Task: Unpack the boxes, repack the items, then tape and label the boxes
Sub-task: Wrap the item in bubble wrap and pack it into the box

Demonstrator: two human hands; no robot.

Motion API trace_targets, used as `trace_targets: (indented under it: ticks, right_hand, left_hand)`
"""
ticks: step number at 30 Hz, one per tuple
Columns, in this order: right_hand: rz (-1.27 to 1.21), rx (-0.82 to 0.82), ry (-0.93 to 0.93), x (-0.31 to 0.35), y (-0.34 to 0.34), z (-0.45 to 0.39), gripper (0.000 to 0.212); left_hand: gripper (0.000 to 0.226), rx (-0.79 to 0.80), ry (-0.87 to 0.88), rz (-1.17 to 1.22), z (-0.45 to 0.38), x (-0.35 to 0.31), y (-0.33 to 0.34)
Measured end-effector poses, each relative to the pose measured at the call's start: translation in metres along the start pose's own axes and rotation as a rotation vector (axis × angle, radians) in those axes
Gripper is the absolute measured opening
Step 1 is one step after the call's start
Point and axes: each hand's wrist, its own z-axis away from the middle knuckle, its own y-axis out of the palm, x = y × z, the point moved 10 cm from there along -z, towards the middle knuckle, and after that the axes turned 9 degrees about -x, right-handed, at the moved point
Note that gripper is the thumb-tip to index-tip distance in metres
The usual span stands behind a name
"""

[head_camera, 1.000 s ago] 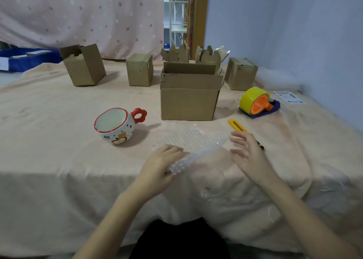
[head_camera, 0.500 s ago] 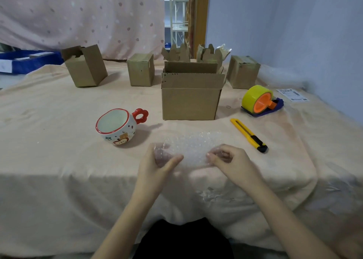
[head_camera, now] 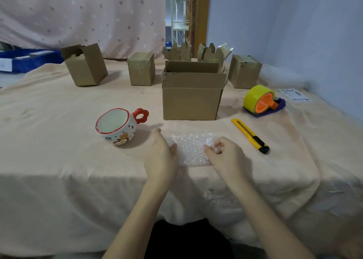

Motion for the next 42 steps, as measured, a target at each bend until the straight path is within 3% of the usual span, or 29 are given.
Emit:
trace_targets:
  ticks: [2, 3, 5, 7, 8, 11, 14, 16, 18, 21, 23, 25, 27, 30, 34, 39, 42]
  right_hand:
    - [0.248, -0.065, -0.101, 0.013, -0.003, 0.001, 0.027]
    - [0.398, -0.131, -0.258, 0.027, -0.002, 0.002, 0.036]
    - [0.45, -0.174, -0.632, 0.059, 0.012, 0.015, 0.046]
    - [0.442, -0.002, -0.903, 0.076, 0.036, 0.03, 0.048]
    - [0.48, 0.126, -0.93, 0.073, 0.049, 0.033, 0.053]
    - [0.578, 0.356, -0.835, 0.052, 0.07, 0.03, 0.08]
    - [0.58, 0.429, -0.761, 0.037, 0.079, 0.025, 0.088]
    - [0.552, 0.453, -0.732, 0.035, 0.078, 0.023, 0.087]
    - [0.527, 0.461, -0.697, 0.035, 0.076, 0.023, 0.077]
    - [0.541, 0.395, -0.707, 0.038, 0.073, 0.024, 0.077]
    - [0.518, 0.397, -0.706, 0.039, 0.072, 0.024, 0.08]
    - [0.479, 0.447, -0.677, 0.036, 0.073, 0.022, 0.064]
    - [0.468, 0.445, -0.682, 0.036, 0.074, 0.021, 0.066]
    - [0.508, 0.393, -0.674, 0.034, 0.074, 0.021, 0.086]
    - [0.555, 0.344, -0.621, 0.029, 0.071, 0.02, 0.088]
    - [0.497, 0.414, -0.585, 0.027, 0.065, 0.017, 0.053]
    - [0.502, 0.452, -0.595, 0.034, 0.056, -0.008, 0.049]
  left_hand:
    - [0.05, 0.014, 0.027, -0.043, 0.0, -0.004, 0.002]
    - [0.048, 0.023, 0.049, -0.076, 0.001, -0.006, 0.003]
    - [0.041, 0.034, 0.093, -0.148, 0.003, -0.009, 0.006]
    - [0.037, 0.031, 0.117, -0.222, 0.005, -0.011, 0.007]
    - [0.037, 0.028, 0.122, -0.255, 0.006, -0.011, 0.006]
    - [0.036, 0.026, 0.119, -0.329, 0.008, -0.01, 0.006]
    - [0.021, -0.037, 0.216, -0.421, 0.008, -0.018, 0.006]
    - [0.017, -0.04, 0.257, -0.526, 0.009, -0.018, 0.004]
    - [0.026, -0.004, 0.277, -0.589, 0.007, -0.01, 0.008]
    - [0.039, -0.007, 0.523, -0.607, 0.008, -0.029, 0.014]
    - [0.044, 0.123, 0.673, -0.614, 0.012, -0.044, 0.031]
    - [0.048, 0.284, 0.702, -0.505, 0.019, -0.049, 0.047]
    - [0.05, 0.384, 0.608, -0.434, 0.017, -0.034, 0.054]
    - [0.052, 0.365, 0.543, -0.406, 0.015, -0.022, 0.055]
    - [0.054, 0.363, 0.487, -0.464, 0.016, -0.017, 0.051]
    - [0.053, 0.416, 0.46, -0.468, 0.017, -0.016, 0.045]
    - [0.04, 0.488, 0.508, -0.497, -0.004, -0.032, 0.042]
